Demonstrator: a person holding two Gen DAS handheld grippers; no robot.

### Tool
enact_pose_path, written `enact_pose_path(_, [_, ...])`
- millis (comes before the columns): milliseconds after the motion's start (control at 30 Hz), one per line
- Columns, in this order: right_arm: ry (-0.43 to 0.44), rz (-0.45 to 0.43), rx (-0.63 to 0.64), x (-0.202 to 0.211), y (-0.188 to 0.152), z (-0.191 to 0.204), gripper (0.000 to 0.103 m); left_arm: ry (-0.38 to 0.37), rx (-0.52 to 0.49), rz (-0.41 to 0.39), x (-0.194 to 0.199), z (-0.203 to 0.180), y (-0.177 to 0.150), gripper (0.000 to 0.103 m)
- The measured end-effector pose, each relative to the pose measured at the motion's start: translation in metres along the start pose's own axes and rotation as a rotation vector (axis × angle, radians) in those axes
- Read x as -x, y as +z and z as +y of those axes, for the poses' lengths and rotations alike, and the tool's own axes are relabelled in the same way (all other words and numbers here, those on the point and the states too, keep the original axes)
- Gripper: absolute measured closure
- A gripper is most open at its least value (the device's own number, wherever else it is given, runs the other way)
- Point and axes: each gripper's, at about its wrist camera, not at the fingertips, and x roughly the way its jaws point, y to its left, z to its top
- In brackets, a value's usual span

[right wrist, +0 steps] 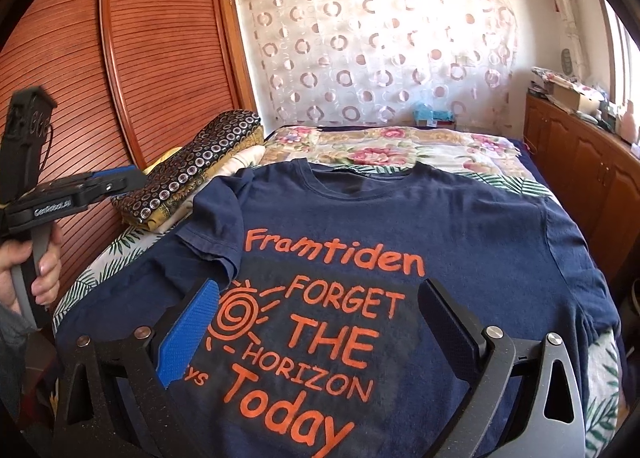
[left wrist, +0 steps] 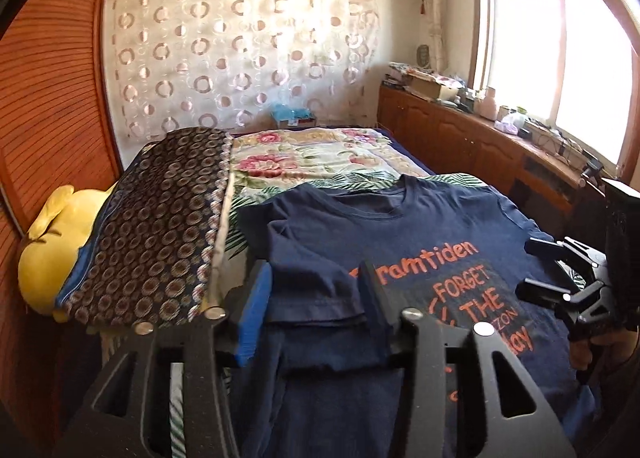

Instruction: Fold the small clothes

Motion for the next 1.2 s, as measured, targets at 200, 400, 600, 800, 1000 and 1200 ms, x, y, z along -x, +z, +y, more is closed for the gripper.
enact_pose_path(200, [0.049,0.032,0.098,-0.017,0.023,0.010,0.019,0.058,0.061,-0.005,0.009,0.028,-0.022,0.023])
enact_pose_path(400, [0.142,0.078,0.175,-0.058,0.043,0.030,0.033,0.098,0.112,0.002,0.016,0.048,-0.042,0.023])
enact_pose_path(600, [0.261,0.137,0.212,-0.117,0.060,0.051,0.043,0.123,0.140,-0.001,0.026,0.059,-0.056,0.023])
enact_pose_path(800, [0.353,0.213,0.270,-0.163,0.065,0.076,0.048,0.134,0.133,0.003,0.034,0.059,-0.065,0.023])
enact_pose_path(1000, [0.335,0.274,0.347,-0.193,0.058,0.103,0.054,0.129,0.124,0.016,0.033,0.058,-0.070,0.022])
enact_pose_path(1200, [0.286,0.283,0.351,-0.204,0.064,0.099,0.095,0.122,0.116,0.029,0.030,0.054,-0.072,0.023])
